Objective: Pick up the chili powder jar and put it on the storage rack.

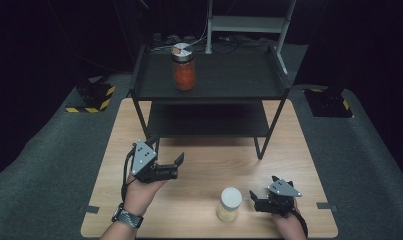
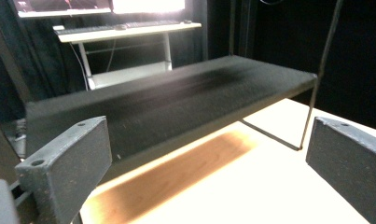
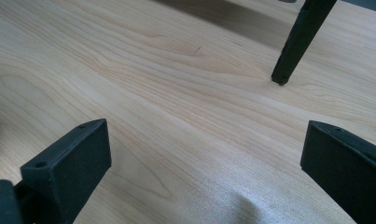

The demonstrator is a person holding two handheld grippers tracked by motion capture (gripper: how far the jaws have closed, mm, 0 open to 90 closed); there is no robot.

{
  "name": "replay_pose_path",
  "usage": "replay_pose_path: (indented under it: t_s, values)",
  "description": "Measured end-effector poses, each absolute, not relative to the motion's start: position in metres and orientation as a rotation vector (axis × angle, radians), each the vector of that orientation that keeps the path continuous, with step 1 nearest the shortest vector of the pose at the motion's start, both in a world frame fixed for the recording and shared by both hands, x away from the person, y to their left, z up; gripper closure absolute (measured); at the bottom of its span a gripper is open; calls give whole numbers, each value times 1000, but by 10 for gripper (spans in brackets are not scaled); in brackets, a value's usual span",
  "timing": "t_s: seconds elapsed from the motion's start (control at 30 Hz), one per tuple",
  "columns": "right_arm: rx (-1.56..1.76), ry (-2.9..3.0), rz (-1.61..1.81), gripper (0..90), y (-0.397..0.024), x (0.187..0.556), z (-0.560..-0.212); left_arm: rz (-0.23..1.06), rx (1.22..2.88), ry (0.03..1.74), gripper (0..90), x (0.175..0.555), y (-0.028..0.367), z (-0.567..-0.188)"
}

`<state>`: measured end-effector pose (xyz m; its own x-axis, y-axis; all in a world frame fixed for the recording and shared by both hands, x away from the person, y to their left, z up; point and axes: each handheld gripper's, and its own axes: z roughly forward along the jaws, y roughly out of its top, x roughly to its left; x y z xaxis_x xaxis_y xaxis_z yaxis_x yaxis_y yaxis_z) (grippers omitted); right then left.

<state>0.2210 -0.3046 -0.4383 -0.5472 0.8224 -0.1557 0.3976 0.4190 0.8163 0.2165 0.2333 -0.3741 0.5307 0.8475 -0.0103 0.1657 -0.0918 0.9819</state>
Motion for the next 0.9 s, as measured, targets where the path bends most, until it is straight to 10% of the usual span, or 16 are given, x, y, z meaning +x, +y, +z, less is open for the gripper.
replay_pose_path:
  t_s: [0.9]
  values:
    - [1025, 2127, 1007, 12, -303, 221, -438, 596, 1703, 977, 3, 203, 234, -444]
